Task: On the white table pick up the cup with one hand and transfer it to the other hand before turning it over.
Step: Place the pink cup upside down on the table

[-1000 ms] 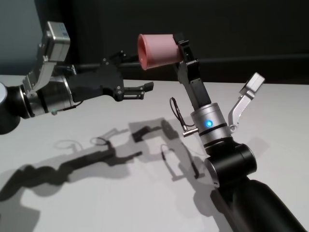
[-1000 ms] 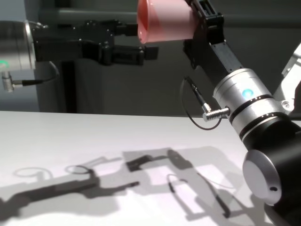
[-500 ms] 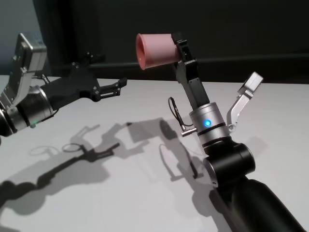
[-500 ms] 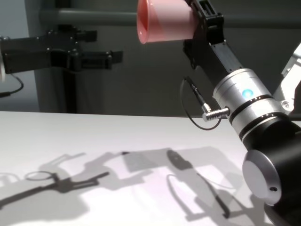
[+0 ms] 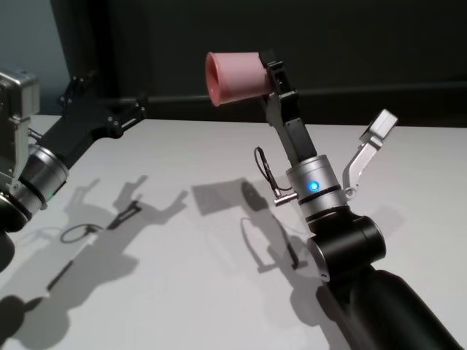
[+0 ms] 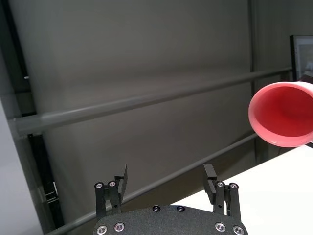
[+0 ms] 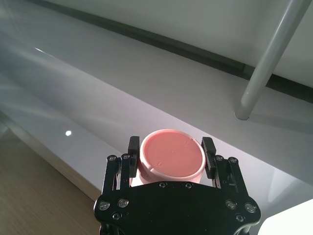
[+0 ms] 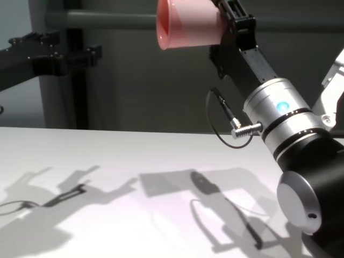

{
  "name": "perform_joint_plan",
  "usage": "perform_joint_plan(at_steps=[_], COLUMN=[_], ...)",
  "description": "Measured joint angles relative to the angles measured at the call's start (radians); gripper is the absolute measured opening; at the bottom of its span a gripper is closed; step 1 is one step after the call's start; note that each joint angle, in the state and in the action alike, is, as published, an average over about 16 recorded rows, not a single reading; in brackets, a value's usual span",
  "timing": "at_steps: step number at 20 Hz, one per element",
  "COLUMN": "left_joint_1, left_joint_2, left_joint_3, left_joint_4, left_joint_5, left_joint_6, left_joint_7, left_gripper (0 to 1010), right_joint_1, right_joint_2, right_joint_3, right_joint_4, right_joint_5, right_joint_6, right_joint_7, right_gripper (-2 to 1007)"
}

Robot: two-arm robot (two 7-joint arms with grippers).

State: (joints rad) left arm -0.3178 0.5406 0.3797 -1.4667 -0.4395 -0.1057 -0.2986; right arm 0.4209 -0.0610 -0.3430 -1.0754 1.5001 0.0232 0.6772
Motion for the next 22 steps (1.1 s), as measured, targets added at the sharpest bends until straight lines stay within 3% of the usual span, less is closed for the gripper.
perform_joint_plan(at_steps=[5, 9, 15, 22], left_joint_1=[0.07, 0.121, 0.188, 0.243], left_joint_2=[-0.043, -0.075, -0.116, -0.147], left_joint_3=[-0.043, -0.067, -0.089, -0.098], left_joint_4=[-0.044, -0.075, -0.105, -0.115], left_joint_5=[0.02, 0.027, 0.023, 0.035], left_joint_6=[0.034, 0.063, 0.077, 0.048], left_joint_7=[0.135, 0.204, 0.255, 0.268], left_gripper=[1001, 1001, 1001, 1001], right_joint_1=[0.0, 0.0, 0.0, 0.0], right_joint_2=[0.0, 0.0, 0.0, 0.0], right_joint_3=[0.0, 0.0, 0.0, 0.0], right_joint_4=[0.0, 0.0, 0.0, 0.0], right_joint_5=[0.0, 0.0, 0.0, 0.0], right_joint_6=[0.0, 0.0, 0.0, 0.0], right_joint_7=[0.0, 0.0, 0.0, 0.0], right_gripper=[738, 738, 738, 738])
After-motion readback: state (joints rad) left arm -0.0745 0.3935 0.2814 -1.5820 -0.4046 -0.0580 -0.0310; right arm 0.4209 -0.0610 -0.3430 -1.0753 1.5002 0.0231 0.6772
